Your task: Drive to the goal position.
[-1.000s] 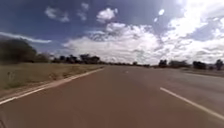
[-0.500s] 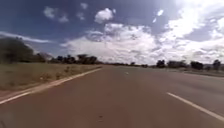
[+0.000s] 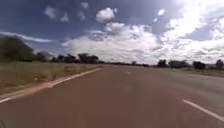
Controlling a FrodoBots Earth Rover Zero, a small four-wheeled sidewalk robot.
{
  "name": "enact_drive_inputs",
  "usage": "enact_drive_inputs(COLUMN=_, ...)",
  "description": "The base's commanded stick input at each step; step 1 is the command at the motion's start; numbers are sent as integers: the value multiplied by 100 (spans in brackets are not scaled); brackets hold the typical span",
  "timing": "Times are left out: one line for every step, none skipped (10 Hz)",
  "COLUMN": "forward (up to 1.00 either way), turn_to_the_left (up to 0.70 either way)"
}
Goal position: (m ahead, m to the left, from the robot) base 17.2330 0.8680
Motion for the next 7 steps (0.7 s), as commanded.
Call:
enact_drive_inputs(forward=100, turn_to_the_left=0)
enact_drive_inputs(forward=100, turn_to_the_left=0)
enact_drive_inputs(forward=100, turn_to_the_left=0)
enact_drive_inputs(forward=100, turn_to_the_left=0)
enact_drive_inputs(forward=100, turn_to_the_left=0)
enact_drive_inputs(forward=100, turn_to_the_left=0)
enact_drive_inputs(forward=100, turn_to_the_left=0)
